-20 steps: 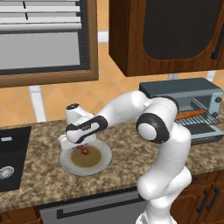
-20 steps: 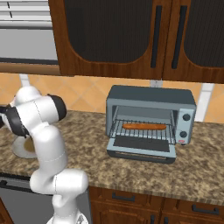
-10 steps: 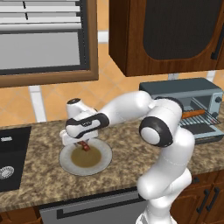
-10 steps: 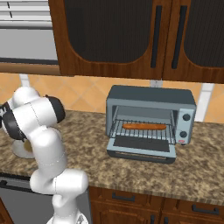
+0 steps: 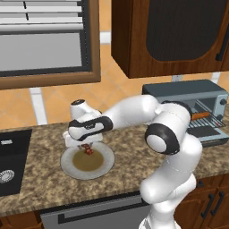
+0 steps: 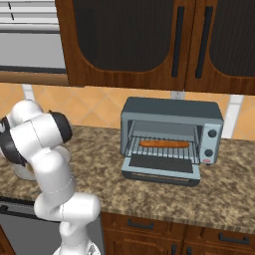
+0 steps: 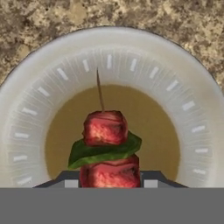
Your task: Pick up the kebab skewer and baguette bread, and place them inside the toaster oven. Close the toaster oven door and start by setting the timer.
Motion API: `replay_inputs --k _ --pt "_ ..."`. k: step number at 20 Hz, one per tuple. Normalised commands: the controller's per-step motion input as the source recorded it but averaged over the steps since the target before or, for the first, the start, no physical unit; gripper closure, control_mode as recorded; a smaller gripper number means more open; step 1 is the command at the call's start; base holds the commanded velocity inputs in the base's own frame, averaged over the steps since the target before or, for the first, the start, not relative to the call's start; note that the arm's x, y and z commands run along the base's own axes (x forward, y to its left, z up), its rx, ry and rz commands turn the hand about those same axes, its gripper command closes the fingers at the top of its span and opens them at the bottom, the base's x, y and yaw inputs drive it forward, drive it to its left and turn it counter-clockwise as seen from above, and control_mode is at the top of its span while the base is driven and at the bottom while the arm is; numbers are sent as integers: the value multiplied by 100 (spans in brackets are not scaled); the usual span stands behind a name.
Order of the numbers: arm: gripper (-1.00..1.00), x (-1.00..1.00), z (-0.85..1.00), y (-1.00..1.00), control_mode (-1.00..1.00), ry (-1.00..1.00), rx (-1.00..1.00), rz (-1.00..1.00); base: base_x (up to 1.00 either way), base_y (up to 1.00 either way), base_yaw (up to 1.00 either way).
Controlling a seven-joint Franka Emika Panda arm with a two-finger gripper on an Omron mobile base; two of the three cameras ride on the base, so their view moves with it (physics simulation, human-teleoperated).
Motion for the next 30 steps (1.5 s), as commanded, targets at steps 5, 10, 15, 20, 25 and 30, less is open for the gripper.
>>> replay_inputs --k 5,10,15,20,25,30 --pt "100 -12 3 -55 -100 0 2 -13 0 0 0" --pt "100 -23 0 -78 -100 0 7 -11 0 0 0" --pt "100 -13 1 -66 -100 0 5 -10 0 0 0" --pt "100 -13 6 -49 -100 0 4 -13 0 0 0" --pt "100 -13 6 -29 -100 0 1 -16 0 0 0" --pt "100 -16 10 -10 -100 0 0 -20 0 0 0"
